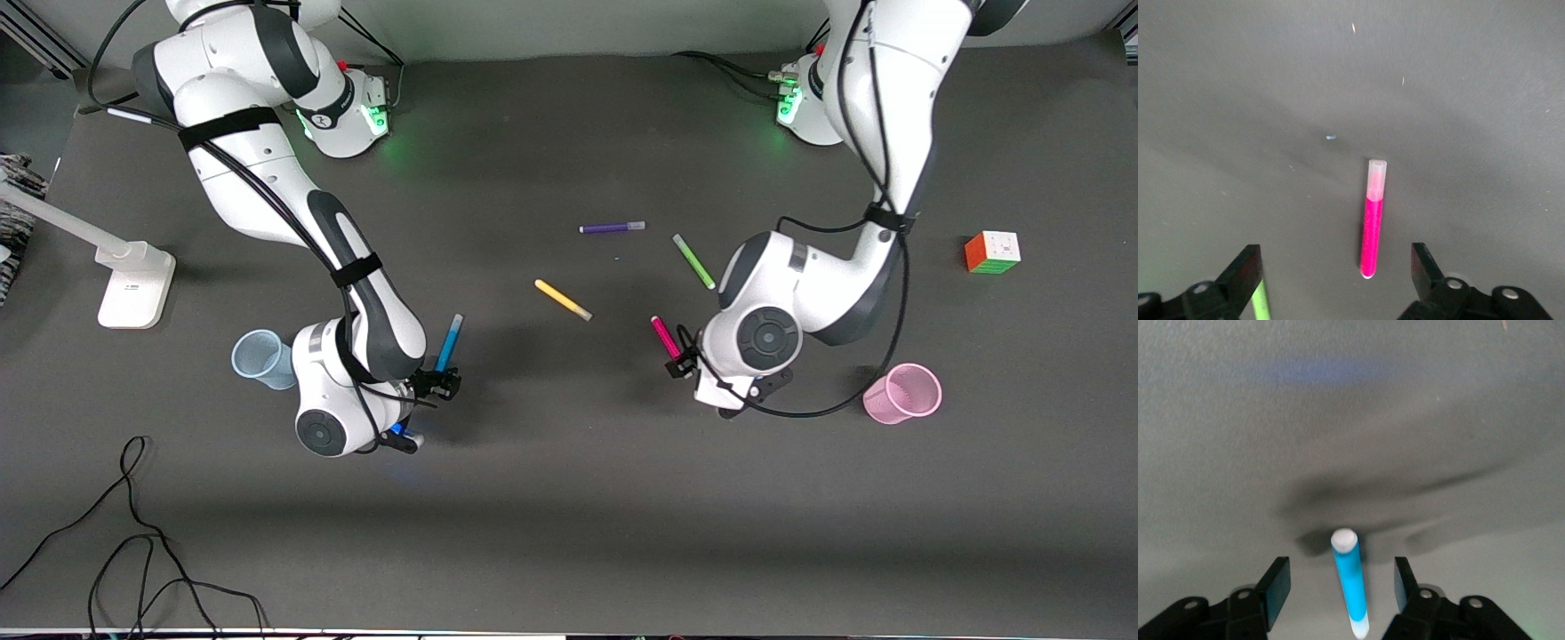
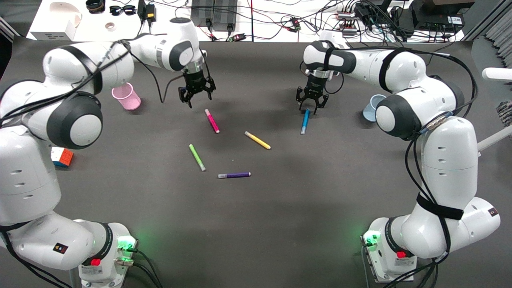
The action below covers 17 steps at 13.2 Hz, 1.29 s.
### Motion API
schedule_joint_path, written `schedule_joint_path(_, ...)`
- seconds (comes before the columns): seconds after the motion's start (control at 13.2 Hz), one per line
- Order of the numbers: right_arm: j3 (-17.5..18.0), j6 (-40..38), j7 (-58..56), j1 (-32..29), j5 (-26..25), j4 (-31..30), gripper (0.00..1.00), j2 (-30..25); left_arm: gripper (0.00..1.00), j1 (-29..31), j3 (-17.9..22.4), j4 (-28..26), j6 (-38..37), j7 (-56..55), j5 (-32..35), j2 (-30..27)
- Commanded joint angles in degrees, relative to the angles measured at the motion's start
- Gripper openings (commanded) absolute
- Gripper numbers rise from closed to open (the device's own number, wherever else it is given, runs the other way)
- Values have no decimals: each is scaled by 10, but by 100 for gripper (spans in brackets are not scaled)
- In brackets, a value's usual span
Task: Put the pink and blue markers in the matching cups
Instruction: 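Grasp the blue marker with the right gripper while the left grasps pink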
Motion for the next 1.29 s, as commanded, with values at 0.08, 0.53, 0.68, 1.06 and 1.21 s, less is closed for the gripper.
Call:
schedule_joint_path(0.08, -1, 14, 9, 2, 12, 1, 22, 8, 97, -30, 9, -44, 72, -62, -9, 0)
schedule_joint_path(0.53, -1, 7, 13, 0, 12, 5, 0, -8, 88, -57, 9, -97, 136, -83, -9, 0)
schedule_joint_path(0.68, -8, -26, 6, 1, 1, -7, 0, -51, 88, -60, 9, -125, 178, -90, -9, -1)
schedule_joint_path(1.06, -17, 41, -37, -2, -135, -151, 0, -230, 64, -69, 10, -139, 198, -95, -8, -3)
schedule_joint_path(1.21, -37, 155, -98, 0, -188, -277, 0, -323, 42, -70, 10, -139, 197, -95, -7, -3)
